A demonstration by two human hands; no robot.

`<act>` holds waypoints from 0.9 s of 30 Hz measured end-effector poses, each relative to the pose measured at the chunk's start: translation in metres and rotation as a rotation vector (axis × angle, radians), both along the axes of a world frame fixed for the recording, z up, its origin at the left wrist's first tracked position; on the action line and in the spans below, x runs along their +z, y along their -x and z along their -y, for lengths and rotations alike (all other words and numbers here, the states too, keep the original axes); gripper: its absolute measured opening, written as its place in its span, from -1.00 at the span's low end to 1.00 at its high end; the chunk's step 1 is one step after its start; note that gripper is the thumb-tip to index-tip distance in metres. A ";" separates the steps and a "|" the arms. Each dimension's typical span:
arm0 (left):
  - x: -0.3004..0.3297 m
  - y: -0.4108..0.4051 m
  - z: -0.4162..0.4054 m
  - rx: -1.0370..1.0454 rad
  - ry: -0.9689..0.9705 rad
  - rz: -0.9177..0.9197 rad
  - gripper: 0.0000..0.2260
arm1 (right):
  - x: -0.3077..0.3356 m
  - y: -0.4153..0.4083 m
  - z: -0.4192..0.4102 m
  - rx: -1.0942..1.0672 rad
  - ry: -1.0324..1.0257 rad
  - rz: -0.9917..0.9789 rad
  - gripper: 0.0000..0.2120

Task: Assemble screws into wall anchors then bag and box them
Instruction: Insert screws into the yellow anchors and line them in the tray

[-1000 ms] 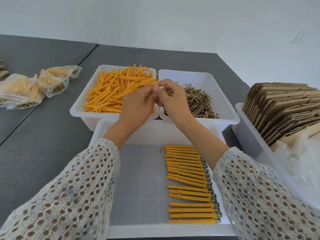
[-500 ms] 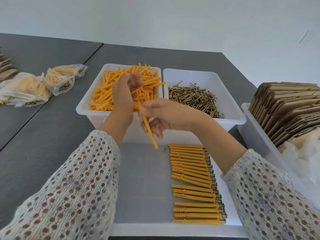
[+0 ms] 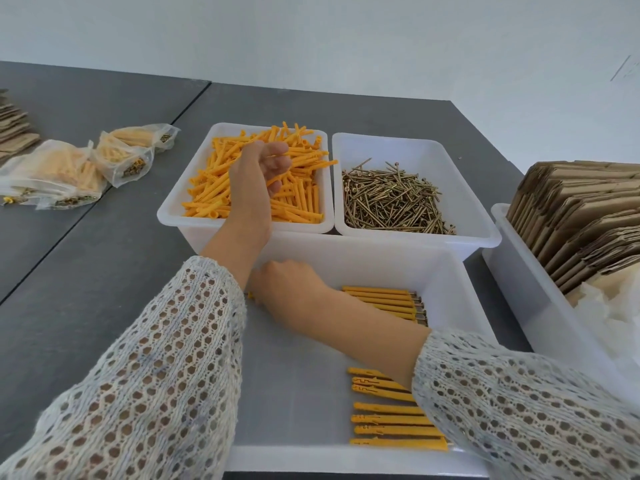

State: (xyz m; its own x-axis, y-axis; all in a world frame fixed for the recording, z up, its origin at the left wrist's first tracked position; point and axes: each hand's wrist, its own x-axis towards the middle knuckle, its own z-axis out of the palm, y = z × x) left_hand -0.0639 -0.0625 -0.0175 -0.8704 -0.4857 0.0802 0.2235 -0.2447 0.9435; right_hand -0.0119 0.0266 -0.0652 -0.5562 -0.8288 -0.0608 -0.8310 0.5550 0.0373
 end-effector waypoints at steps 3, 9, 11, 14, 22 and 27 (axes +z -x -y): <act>0.001 0.000 0.000 0.006 0.021 0.008 -0.71 | -0.003 -0.002 0.000 0.061 0.037 -0.016 -0.68; 0.000 0.001 -0.003 0.017 0.137 0.016 -0.72 | 0.006 -0.004 -0.001 0.086 0.061 0.160 -0.72; 0.000 0.001 -0.003 0.014 0.161 0.018 -0.72 | 0.017 -0.004 -0.005 0.054 0.006 0.341 -0.63; -0.002 0.002 -0.003 0.018 0.230 0.018 -0.72 | 0.045 0.000 -0.015 0.031 -0.074 0.644 -0.72; -0.016 -0.002 -0.020 0.168 1.031 0.024 -0.80 | 0.090 0.063 -0.095 -0.164 0.635 1.295 -0.78; -0.017 -0.007 -0.027 0.285 1.579 0.242 -0.81 | 0.043 0.105 -0.124 -0.616 0.609 0.173 -0.87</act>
State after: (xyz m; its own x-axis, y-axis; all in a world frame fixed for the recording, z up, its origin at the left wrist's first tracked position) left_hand -0.0570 -0.0350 -0.0344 -0.8371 -0.1957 0.5108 -0.0933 0.9712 0.2191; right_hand -0.1170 0.1510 -0.0217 -0.9385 -0.3008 0.1695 -0.3447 0.7885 -0.5094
